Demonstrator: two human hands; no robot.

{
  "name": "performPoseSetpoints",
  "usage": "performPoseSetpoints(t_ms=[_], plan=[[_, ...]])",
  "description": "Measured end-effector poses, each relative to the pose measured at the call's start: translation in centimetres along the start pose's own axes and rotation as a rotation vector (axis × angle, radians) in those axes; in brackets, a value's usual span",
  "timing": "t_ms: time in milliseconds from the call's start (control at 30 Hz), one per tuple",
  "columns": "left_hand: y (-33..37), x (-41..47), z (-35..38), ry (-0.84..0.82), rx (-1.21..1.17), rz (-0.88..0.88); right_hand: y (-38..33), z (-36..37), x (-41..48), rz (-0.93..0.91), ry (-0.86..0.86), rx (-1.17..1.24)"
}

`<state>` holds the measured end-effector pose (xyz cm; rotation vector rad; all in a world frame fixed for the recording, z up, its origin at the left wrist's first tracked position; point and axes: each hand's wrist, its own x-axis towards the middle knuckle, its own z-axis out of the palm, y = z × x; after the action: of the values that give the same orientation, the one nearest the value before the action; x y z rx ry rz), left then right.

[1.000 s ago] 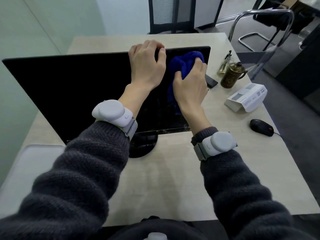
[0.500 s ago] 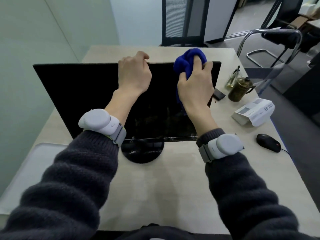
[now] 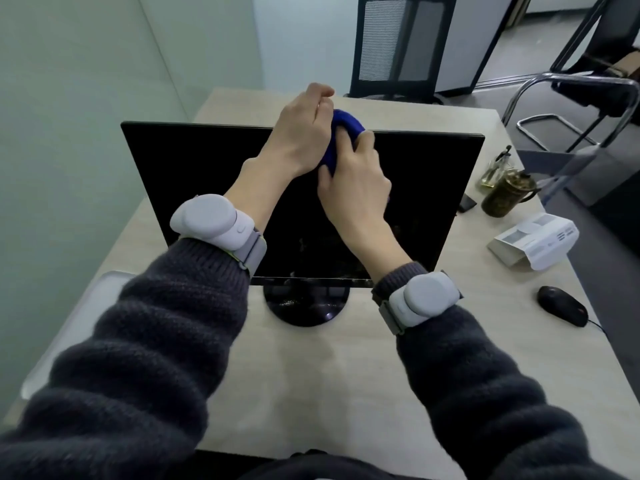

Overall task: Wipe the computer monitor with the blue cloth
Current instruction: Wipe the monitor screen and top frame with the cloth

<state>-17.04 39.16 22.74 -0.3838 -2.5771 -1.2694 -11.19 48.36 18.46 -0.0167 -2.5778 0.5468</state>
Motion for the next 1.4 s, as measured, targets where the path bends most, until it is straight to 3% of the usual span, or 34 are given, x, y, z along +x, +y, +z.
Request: performPoseSetpoints(t_ms=[333,467,600,700,900,1033,1400], plan=[[-1.3,-0.4,-1.2,0.06,0.077,-0.015,5.5,-2.1,0.4,0.293,0.159,0.007],[-1.6,-0.7,-0.6,0.092,0.188,0.024,1.9,-0.2,-0.5,0.18,0.083,0.003],[-1.7,-0.7,-0.8,0.063,0.125,0.049,-0.2,1.6,-2.0,0.031,-0.006,0.03],[-2.2,-1.3,-0.5,0.083,0.219,0.1,1.7,1.7,-3.4,-0.013,-0.006,0.025],[-1.2,-2.4,1.9,0.047,0.435,0.21,7.8,0.0,-3.4,-0.048,0.166,-0.083],[-1.1,-2.5,2.9,0.068,0.444,0.204,8.9,1.1,-4.4,-0.151,0.157,-0.163],[-1.8,-2.7,3.9,0.125,0.499,0.178,10.6,5.8,-10.8,-0.141,0.048,-0.121]])
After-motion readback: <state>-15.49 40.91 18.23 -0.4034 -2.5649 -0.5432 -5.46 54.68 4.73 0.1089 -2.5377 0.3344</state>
